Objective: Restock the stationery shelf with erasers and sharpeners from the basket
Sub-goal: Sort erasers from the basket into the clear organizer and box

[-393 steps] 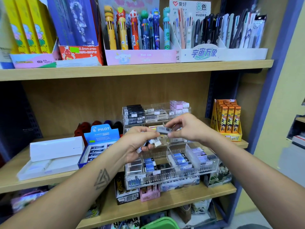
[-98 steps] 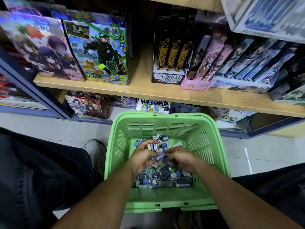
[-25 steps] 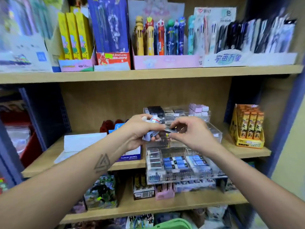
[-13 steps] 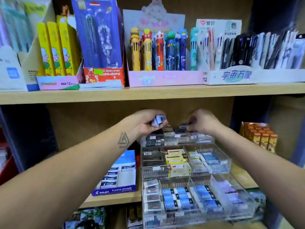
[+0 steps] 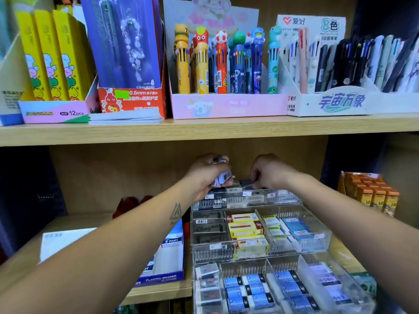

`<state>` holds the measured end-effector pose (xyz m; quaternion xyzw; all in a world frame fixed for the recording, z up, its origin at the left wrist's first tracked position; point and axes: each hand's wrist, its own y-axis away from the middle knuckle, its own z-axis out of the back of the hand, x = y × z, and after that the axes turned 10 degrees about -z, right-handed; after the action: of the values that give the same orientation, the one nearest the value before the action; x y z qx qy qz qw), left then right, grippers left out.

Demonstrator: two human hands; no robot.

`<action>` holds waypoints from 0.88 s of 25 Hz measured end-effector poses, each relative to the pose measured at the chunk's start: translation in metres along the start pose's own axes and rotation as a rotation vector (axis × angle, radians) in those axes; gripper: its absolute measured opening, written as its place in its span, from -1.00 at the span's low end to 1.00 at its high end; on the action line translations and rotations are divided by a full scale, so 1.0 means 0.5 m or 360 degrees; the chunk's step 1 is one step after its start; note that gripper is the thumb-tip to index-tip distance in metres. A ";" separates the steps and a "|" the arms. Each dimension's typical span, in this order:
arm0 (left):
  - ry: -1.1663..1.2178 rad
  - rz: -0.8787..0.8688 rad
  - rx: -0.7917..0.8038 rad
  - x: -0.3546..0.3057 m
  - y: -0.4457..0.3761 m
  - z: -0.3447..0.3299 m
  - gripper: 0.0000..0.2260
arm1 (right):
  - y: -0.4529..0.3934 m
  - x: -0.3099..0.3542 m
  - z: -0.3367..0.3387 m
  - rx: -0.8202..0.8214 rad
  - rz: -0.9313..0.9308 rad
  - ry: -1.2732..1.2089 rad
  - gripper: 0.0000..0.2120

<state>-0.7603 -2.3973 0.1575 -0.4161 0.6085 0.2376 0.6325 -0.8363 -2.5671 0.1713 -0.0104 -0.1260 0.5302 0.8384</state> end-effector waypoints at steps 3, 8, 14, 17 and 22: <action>0.0070 -0.0010 -0.0019 0.007 0.000 0.002 -0.81 | -0.003 0.010 -0.011 -0.0014 -0.0028 0.0046 -0.91; 0.0201 0.0059 0.0029 0.001 0.003 0.011 -0.82 | 0.005 0.027 -0.002 0.0005 -0.0020 0.0117 -0.89; 0.0172 -0.0010 0.0017 -0.005 -0.005 0.007 -0.75 | 0.038 0.048 0.013 0.0359 -0.0035 -0.1300 -0.74; 0.0202 -0.0016 -0.0019 -0.009 -0.003 -0.004 -0.70 | 0.057 0.058 0.000 0.0329 -0.0027 -0.1563 -0.68; 0.0254 0.0097 0.0099 -0.028 0.019 0.003 -0.86 | 0.067 0.050 0.009 0.0238 -0.0101 -0.1859 -0.78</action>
<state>-0.7693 -2.3882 0.1684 -0.3951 0.6764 0.2038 0.5872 -0.8569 -2.5308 0.1755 0.3462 -0.5294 0.4303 0.6440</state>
